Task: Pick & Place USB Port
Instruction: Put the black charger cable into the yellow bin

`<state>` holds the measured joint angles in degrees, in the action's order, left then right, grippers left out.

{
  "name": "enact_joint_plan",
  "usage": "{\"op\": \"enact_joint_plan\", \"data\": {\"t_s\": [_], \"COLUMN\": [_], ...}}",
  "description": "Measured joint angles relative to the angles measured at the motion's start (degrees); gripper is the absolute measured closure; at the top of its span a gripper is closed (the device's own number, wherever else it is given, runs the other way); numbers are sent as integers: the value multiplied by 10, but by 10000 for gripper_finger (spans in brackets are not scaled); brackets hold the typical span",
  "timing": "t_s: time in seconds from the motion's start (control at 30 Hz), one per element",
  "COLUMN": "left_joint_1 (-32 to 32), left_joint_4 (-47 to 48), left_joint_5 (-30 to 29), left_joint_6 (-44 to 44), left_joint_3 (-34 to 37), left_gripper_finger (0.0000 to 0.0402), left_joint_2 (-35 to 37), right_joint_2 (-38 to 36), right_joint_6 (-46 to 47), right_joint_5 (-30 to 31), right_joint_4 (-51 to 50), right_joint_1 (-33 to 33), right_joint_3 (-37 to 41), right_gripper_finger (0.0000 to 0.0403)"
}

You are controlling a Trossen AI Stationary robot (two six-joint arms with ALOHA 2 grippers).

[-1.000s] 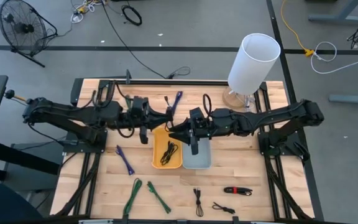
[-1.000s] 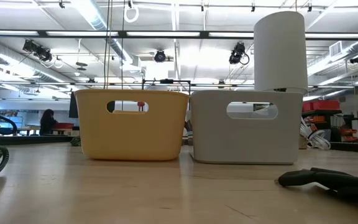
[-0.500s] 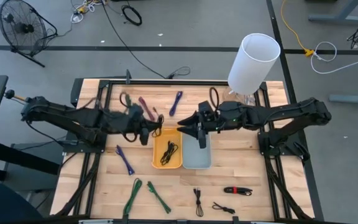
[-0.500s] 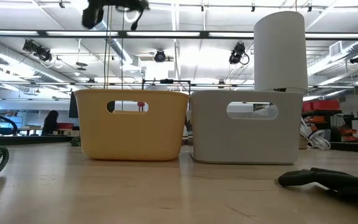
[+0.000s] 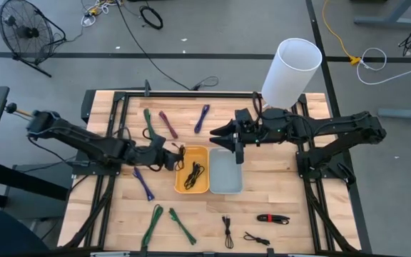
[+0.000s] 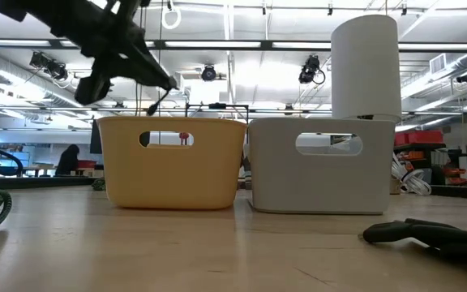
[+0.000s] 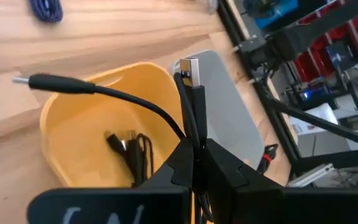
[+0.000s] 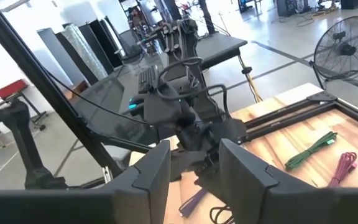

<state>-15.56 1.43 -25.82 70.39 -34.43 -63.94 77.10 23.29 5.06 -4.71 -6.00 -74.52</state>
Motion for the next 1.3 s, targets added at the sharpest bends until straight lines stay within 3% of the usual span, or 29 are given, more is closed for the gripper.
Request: {"op": "enact_joint_plan", "data": {"t_s": [0.53,0.93,1.1,1.3], "left_joint_1": [-10,4,4,4], "left_joint_4": [-78,-79,-99,-167], "left_joint_5": [54,56,62,79], "left_joint_6": [105,115,84,23], "left_joint_3": [1,1,1,1], "left_gripper_finger": [378,210,185,182], "left_joint_2": [-143,-153,-152,-152], "right_joint_2": [0,0,0,0], "right_joint_6": [-14,-28,-28,-24], "right_joint_5": [0,-2,-2,-2], "right_joint_4": [-26,-31,-31,-40], "right_joint_1": [0,0,0,0], "right_joint_3": [0,0,0,0], "right_gripper_finger": [266,266,266,266]}}
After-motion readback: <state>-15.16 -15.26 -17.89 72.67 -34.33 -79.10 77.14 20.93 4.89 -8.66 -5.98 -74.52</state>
